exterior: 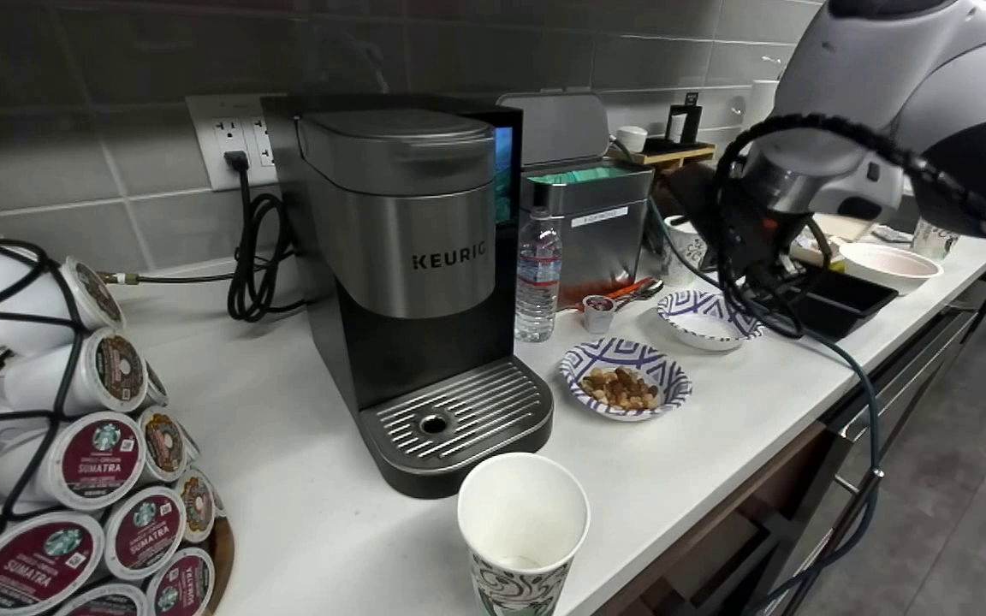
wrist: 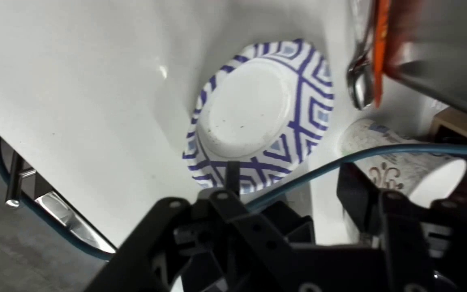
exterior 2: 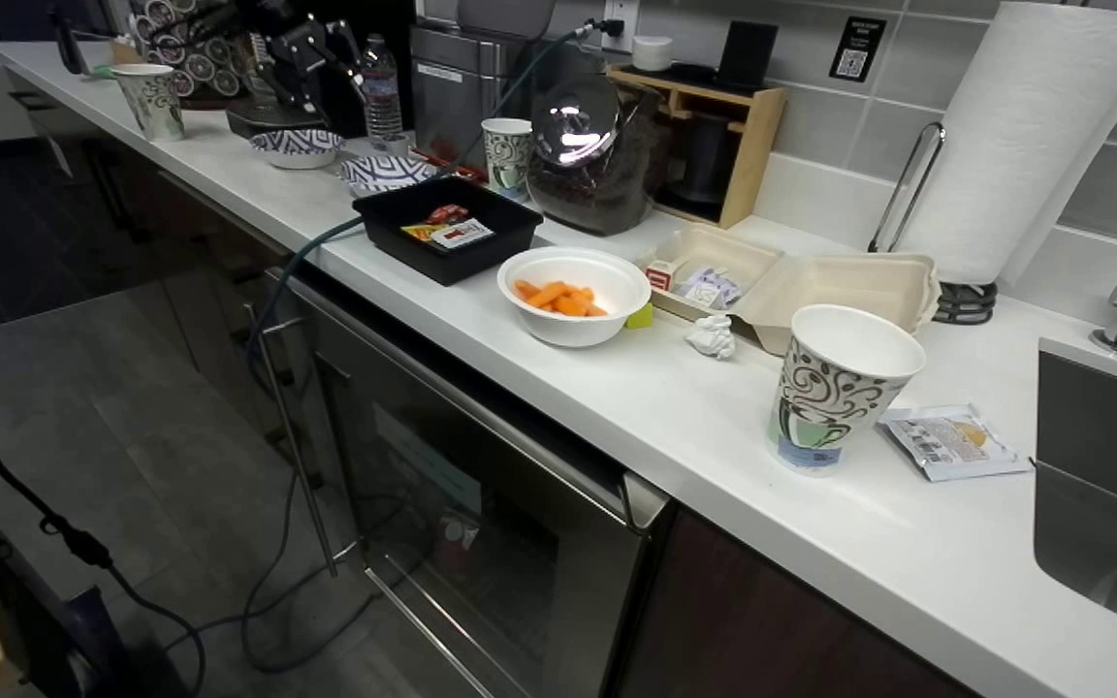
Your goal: Transfer the contents of the white plate to the black pan
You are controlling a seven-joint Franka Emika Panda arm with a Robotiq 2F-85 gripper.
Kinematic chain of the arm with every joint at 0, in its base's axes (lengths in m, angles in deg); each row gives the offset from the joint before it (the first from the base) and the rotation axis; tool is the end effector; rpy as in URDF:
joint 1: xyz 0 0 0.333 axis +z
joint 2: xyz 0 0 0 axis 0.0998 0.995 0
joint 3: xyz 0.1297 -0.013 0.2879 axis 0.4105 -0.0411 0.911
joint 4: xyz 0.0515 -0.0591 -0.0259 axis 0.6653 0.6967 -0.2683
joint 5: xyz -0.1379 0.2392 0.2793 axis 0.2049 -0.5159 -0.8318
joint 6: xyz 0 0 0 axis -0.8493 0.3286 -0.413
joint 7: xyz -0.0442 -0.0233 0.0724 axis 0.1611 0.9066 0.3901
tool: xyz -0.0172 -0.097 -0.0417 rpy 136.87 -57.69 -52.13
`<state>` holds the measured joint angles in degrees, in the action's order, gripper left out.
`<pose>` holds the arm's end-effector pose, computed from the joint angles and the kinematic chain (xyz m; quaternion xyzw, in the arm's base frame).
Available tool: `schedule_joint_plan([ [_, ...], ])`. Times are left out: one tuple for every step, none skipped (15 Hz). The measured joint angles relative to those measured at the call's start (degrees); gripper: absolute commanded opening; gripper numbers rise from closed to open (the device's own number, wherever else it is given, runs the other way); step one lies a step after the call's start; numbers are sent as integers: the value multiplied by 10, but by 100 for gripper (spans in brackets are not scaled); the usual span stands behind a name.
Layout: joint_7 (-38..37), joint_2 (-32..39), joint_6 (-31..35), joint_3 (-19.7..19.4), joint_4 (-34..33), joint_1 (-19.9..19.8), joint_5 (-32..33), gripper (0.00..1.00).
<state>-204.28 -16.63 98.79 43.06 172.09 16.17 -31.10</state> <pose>0.5596 0.1260 0.3567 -0.5639 0.7760 -0.2795 0.0409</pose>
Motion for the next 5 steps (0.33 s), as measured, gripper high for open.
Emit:
schedule_joint_plan([
  [8,-24,24,0,11,-2,3,100],
  [22,-50,46,1,25,-3,12,100],
  [37,-75,57,3,39,-4,26,100],
  [47,-99,65,6,54,-5,47,100],
  [50,-121,78,9,69,-7,73,100],
])
